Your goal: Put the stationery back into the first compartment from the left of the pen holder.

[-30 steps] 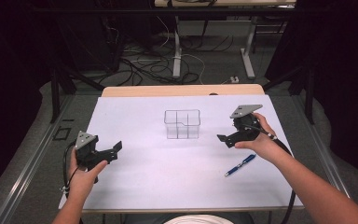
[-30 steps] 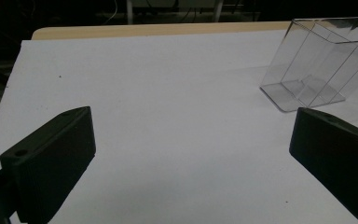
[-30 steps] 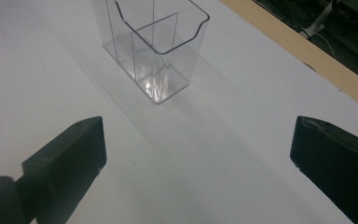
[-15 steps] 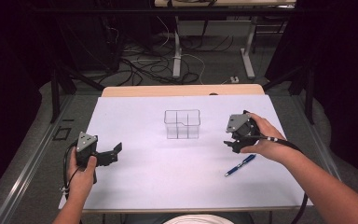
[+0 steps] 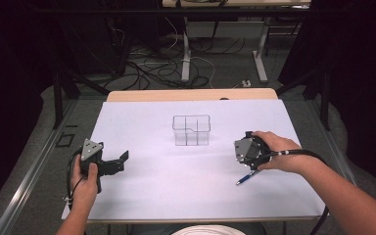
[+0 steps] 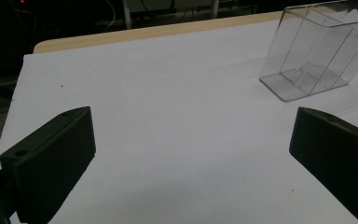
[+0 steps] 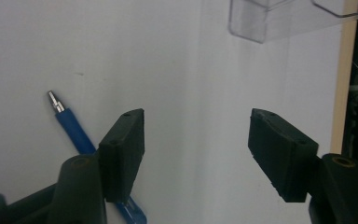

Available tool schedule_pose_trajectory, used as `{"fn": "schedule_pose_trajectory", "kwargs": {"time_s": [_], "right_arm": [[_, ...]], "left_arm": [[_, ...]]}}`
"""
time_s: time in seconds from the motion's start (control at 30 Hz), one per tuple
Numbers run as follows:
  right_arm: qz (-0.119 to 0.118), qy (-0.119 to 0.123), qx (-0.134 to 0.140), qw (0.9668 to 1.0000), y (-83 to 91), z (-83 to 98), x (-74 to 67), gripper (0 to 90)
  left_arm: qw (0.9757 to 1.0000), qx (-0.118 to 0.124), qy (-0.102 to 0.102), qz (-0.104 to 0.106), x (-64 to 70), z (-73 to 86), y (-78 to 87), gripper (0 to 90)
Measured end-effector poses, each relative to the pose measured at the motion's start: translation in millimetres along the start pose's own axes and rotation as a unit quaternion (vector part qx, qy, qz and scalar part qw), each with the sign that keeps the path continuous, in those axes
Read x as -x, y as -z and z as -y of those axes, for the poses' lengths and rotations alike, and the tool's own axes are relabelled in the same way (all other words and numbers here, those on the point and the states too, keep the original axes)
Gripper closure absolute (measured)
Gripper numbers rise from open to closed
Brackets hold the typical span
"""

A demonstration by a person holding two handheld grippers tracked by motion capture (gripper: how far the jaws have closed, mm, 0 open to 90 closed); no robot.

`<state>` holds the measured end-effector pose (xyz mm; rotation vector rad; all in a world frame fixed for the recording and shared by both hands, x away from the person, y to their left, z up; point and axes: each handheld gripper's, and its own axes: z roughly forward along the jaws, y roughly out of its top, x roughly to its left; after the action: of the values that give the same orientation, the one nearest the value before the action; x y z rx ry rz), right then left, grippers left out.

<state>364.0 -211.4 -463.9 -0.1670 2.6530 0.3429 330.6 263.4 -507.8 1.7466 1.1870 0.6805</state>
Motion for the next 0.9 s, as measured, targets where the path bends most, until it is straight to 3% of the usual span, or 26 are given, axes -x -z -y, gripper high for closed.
{"fn": "schedule_pose_trajectory", "kwargs": {"time_s": [0.03, 0.07, 0.1, 0.2, 0.43, 0.53, 0.6, 0.67, 0.7, 0.77, 0.8, 0.83, 0.9], "right_arm": [[-0.004, 0.007, -0.002, 1.0, -1.4, 0.5, -2.3, 38.3], [-0.021, 0.018, -0.022, 0.9994, -0.6, -0.2, -2.9, 39.0], [-0.019, 0.028, -0.025, 0.9991, -2.2, 0.4, -4.7, 39.8], [-0.007, 0.051, -0.011, 0.9986, -7.5, 2.7, -9.2, 40.2], [-0.029, 0.084, -0.025, 0.9958, -6.5, 2.8, -13.0, 42.9], [-0.048, 0.085, -0.032, 0.9947, -9.4, 4.0, -15.1, 46.7], [-0.041, 0.086, -0.021, 0.9952, -13.6, 6.6, -18.3, 49.4], [-0.071, 0.084, -0.056, 0.9924, -12.3, 6.5, -19.2, 52.6], [-0.079, 0.087, -0.061, 0.9912, -12.7, 6.8, -19.6, 54.8], [-0.061, 0.088, -0.029, 0.9938, -17.6, 9.5, -23.9, 57.4], [-0.079, 0.09, -0.048, 0.9916, -15.9, 8.2, -23.3, 58.5], [-0.081, 0.089, -0.044, 0.9917, -17.0, 8.5, -24.9, 59.3], [-0.105, 0.097, -0.063, 0.9877, -16.4, 6.6, -24.0, 60.8]], "left_arm": [[1.0, 0.0, 0.0, 0.0, -0.2, -0.1, 0.3, 0.2], [1.0, 0.001, 0.001, 0.0, -0.3, -0.1, 0.5, 0.2], [1.0, 0.002, 0.001, 0.0, -0.4, -0.1, 0.7, 0.2], [1.0, 0.002, 0.0, 0.001, -0.2, 0.0, 0.6, 0.2], [1.0, -0.001, -0.003, 0.003, 0.4, 0.6, -0.1, 0.2], [1.0, -0.001, -0.003, 0.003, 0.3, 0.6, 0.1, 0.2], [1.0, 0.001, -0.002, 0.004, 0.3, 0.3, 0.5, 0.2], [1.0, 0.001, -0.003, 0.003, 0.3, 0.2, 0.8, 0.2], [1.0, 0.001, -0.002, 0.003, 0.3, 0.2, 1.0, 0.3], [1.0, 0.001, -0.003, 0.004, 0.1, 0.3, 0.9, 0.2], [1.0, 0.0, -0.002, 0.004, 0.3, 0.5, 0.8, 0.2], [1.0, -0.001, -0.003, 0.004, 0.3, 0.5, 0.7, 0.2], [1.0, -0.001, -0.002, 0.005, 0.6, 0.6, 0.4, 0.3]]}}
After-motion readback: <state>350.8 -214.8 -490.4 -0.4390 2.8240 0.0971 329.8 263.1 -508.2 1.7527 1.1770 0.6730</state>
